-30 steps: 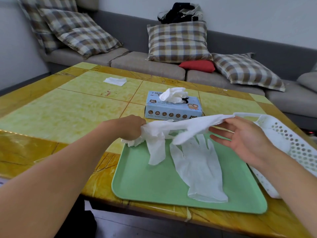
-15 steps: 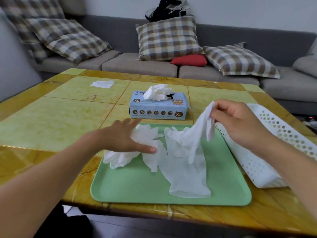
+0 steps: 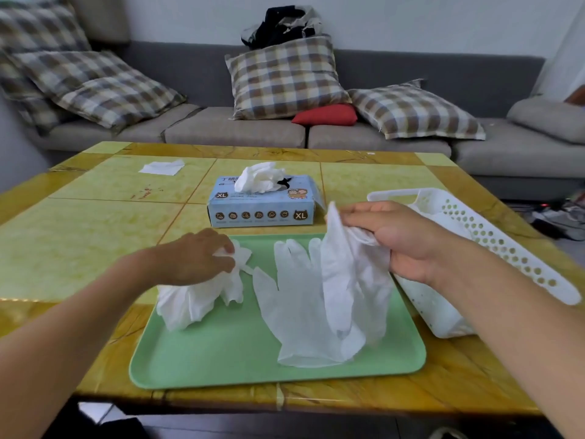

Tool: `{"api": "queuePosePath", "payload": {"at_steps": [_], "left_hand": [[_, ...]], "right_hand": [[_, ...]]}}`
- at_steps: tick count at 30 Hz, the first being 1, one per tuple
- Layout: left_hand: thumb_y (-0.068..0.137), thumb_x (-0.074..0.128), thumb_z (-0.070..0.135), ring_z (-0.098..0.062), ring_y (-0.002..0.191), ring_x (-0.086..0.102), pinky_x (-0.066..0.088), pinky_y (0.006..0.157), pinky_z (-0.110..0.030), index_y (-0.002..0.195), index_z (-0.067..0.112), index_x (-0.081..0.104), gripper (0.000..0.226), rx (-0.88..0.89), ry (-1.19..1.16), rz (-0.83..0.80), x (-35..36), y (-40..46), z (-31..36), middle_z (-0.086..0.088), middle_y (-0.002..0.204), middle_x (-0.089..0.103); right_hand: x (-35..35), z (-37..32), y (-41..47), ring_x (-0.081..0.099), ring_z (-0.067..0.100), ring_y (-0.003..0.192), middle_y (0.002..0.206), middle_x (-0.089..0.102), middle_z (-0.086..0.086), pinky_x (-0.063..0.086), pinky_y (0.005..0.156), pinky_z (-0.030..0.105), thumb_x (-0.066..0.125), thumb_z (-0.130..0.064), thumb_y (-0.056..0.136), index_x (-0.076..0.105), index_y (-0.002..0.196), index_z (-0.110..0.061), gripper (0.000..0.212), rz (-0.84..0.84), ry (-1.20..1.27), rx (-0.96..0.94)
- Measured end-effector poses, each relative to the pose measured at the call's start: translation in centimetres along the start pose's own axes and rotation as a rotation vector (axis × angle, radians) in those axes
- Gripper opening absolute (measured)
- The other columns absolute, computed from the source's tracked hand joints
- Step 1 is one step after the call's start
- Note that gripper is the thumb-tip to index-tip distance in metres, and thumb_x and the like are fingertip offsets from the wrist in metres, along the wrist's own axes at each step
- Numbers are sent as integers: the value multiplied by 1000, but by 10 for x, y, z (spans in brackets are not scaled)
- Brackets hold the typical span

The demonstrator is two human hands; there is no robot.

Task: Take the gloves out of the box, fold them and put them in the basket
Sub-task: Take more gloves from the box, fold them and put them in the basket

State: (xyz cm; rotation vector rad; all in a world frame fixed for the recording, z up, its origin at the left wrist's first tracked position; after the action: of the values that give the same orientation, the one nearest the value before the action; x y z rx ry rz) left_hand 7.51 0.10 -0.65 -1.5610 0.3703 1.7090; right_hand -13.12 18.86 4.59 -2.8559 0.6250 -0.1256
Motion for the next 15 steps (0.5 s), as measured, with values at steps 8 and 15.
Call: {"api": "queuePosePath", "payload": {"at_steps": [8, 15], "left_hand": [[73, 86, 40, -14, 115, 67, 51, 99, -37, 134, 23, 57, 69, 281, -1199, -37, -20, -53, 106, 5, 123, 71], [96, 61, 10, -31, 107, 70, 59, 91, -36, 120, 3, 68, 27, 205, -1499, 66, -11, -37, 115, -15, 115, 74]], "right_hand": [[33, 7, -7, 68, 18, 77, 96, 72, 10, 58, 67, 28, 57, -6, 100, 68, 118, -9, 22, -235, 44, 42], [20, 14, -13, 71, 24, 100, 112, 75, 5, 57, 86, 41, 83, -31, 76, 62, 128, -15, 58, -210, -21, -23]]}}
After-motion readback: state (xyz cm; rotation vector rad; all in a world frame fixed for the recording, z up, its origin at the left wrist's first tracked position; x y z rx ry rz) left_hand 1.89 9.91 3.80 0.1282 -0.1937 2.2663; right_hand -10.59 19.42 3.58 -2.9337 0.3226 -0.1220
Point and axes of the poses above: each hand's wrist, its own y-axis towards the middle knuckle, its own x-axis out of the palm, z = x × y, the point moved 7 cm from there along y, towards the middle knuckle
